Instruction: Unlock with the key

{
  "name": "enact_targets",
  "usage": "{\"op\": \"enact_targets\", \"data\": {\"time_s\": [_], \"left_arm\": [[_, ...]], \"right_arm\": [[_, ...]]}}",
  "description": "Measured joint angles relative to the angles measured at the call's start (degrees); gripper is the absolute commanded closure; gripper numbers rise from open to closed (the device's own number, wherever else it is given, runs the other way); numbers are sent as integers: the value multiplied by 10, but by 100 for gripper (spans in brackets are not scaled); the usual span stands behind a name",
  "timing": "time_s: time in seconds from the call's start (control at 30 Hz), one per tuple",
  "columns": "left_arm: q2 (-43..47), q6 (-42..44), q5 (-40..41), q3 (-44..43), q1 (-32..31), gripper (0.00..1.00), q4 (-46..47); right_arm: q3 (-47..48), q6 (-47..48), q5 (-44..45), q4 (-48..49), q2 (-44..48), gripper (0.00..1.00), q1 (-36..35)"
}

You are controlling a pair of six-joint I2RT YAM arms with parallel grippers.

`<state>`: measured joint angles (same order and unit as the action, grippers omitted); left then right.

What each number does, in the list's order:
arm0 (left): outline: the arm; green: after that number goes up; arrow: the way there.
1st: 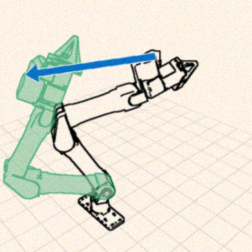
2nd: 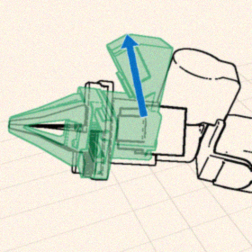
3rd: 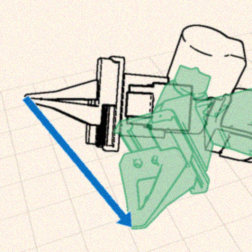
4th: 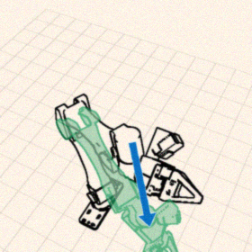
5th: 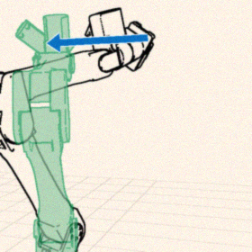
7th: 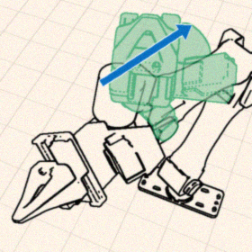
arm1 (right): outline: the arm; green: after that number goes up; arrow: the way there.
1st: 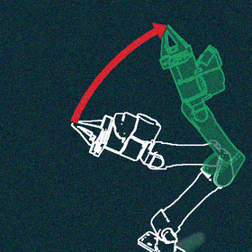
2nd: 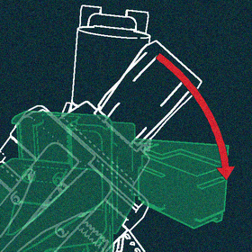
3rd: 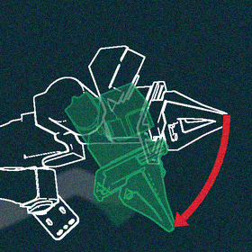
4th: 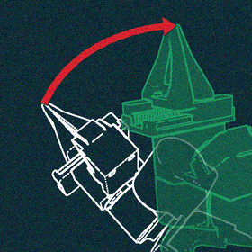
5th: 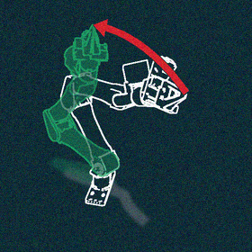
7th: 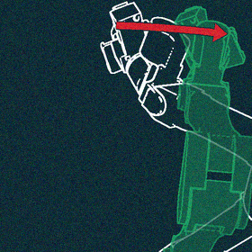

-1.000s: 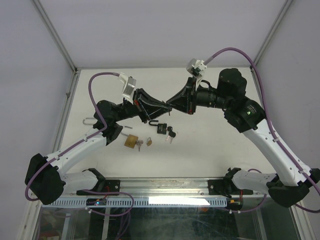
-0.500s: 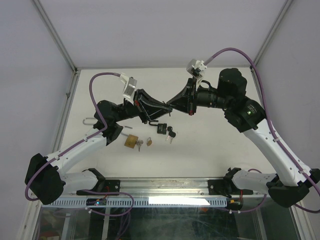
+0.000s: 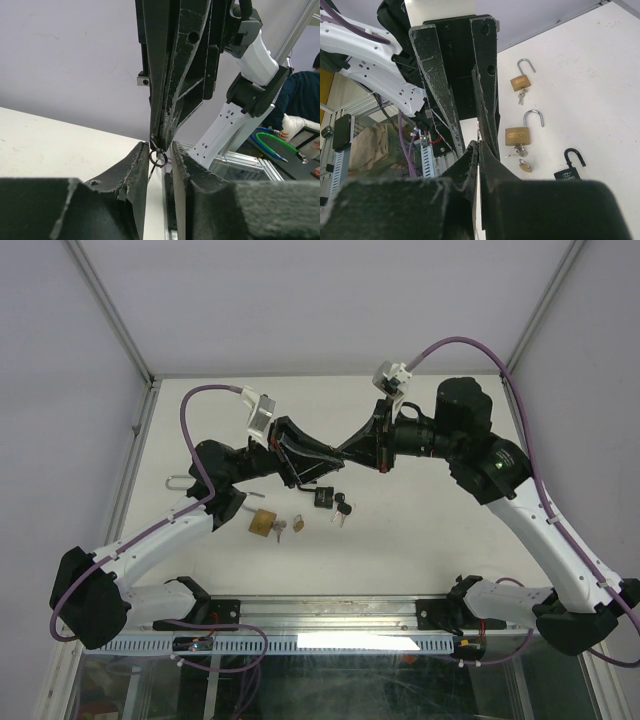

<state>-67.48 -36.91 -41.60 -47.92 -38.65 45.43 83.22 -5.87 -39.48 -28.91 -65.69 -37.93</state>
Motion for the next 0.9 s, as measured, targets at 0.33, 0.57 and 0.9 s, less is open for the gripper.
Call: {"op": "enact_targets", "data": {"time_s": [0.33,0.57,0.9], "left_arm": [[0,8,-7,0,0,37,-9],[3,139,-54,-22,10,32,-146],[-13,424,-142,-232,28,61,-519]], "right_arm": [[0,0,0,-22,0,100,19],[11,12,-5,-61,0,100,32],[134,112,-19,-264,-76,100,33]]}}
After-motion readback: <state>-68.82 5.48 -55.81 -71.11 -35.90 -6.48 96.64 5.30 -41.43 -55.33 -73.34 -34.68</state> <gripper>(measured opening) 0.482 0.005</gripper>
